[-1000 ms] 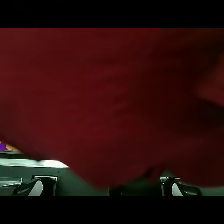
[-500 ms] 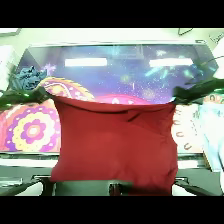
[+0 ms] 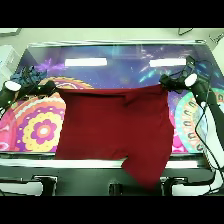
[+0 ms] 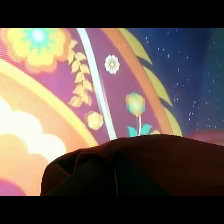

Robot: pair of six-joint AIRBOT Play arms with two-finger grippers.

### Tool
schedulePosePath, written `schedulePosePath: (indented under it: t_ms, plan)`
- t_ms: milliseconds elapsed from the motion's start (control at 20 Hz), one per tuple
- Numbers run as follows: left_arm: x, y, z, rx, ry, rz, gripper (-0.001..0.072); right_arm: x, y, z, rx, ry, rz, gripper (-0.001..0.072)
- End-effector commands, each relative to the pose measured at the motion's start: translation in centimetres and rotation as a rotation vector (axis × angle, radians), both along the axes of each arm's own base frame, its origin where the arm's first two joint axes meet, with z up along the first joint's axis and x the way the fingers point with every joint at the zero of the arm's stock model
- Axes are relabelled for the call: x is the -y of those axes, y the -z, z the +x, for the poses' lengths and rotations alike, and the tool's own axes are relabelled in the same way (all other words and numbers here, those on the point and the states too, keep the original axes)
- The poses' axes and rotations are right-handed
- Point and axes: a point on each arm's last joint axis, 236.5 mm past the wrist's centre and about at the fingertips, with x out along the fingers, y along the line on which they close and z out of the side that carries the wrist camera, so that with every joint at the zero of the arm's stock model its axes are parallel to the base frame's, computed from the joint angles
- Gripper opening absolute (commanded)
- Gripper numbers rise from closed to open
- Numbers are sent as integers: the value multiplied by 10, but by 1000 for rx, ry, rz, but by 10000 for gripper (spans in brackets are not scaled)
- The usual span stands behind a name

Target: Fold the clothes and pants, and hang the long-sleeved shirts on hangers.

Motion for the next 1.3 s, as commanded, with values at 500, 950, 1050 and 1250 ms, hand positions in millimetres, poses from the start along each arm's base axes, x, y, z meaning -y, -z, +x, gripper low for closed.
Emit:
schedulePosePath:
  t_ms: [500,950,1050,1250]
  plan:
    - [14,-21,-9,-70,246,-61,28,23,-19,-43,-248,-126,19,37]
    - [14,76,-157,-615,406,-122,27,-5,75,-191,-827,-196,66,37]
    - [9,79,-161,-627,401,-114,27,-6,80,-201,-862,-197,72,37]
    - [6,80,-161,-629,396,-111,27,-3,79,-200,-854,-194,60,37]
